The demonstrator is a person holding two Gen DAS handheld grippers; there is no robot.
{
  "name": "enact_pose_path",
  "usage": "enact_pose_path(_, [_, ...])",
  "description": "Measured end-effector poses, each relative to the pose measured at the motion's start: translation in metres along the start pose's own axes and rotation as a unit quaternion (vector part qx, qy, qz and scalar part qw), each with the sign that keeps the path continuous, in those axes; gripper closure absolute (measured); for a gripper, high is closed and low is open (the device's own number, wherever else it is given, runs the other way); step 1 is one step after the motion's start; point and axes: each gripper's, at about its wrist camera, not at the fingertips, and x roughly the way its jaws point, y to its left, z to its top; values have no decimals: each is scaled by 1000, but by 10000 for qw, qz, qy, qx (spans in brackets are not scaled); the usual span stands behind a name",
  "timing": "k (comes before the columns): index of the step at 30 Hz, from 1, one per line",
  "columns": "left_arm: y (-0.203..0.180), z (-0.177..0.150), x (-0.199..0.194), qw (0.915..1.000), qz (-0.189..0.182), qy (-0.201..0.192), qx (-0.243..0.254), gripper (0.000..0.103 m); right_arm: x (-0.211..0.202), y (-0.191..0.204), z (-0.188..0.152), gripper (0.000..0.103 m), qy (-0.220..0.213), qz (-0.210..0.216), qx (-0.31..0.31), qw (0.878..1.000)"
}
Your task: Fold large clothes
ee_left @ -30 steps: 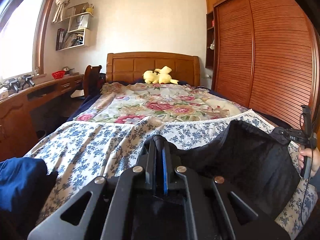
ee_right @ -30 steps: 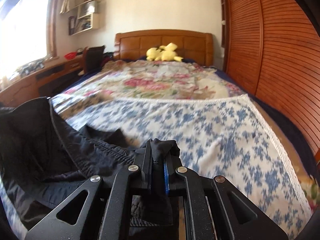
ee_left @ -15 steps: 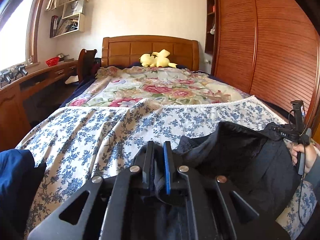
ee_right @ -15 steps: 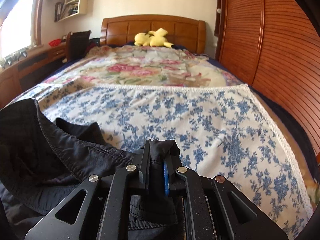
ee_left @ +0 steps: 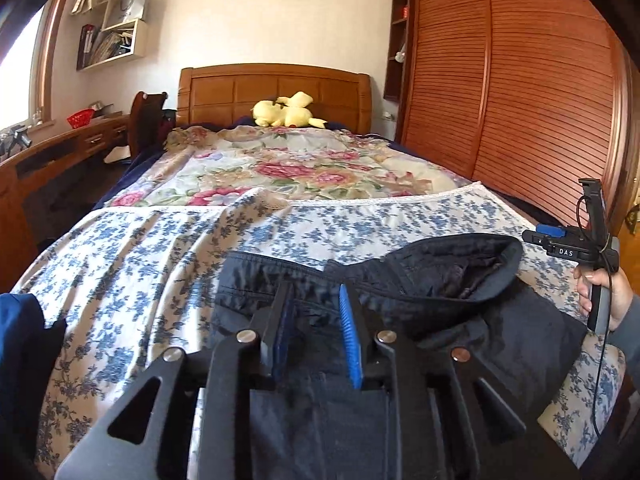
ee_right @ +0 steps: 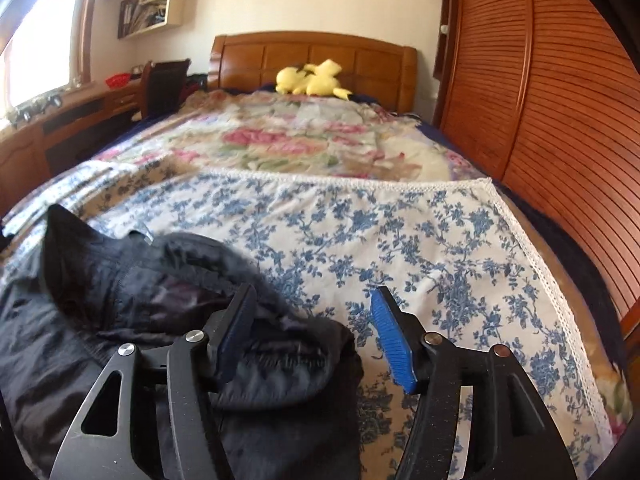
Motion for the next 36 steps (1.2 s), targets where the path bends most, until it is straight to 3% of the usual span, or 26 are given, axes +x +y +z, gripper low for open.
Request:
enact_pose_path(6, [-14,-6,13,9998,-135,152,84,79,-4,-9,-14,38,223,-99,-174,9996])
enact_pose_path(14, [-26,-13,28,9989,-272,317,192,79,30,-15,-38,38,941,-130,-347,9949])
enact_pose_path(25, [-22,-14,35,9987,-328,384,119,79,105,-11,-11,38,1225,54,-127,9924])
enact_pose_path(32, [-18,-15,40,9984,-348,442,69,79,139,-19,-11,38,1665,286,263,9853])
enact_pose_path(33, [-18,-15,41,9984,-342,452,67,79,141,-20,-12,50,1746,411,330,9832])
enact_pose_path(34, [-18,-16,41,9983,-335,466,66,79,143,-18,-13,72,1829,654,355,9803])
enact_pose_path(36, [-17,-16,42,9983,-331,482,57,79,139,-9,-12,89,1770,592,91,9824])
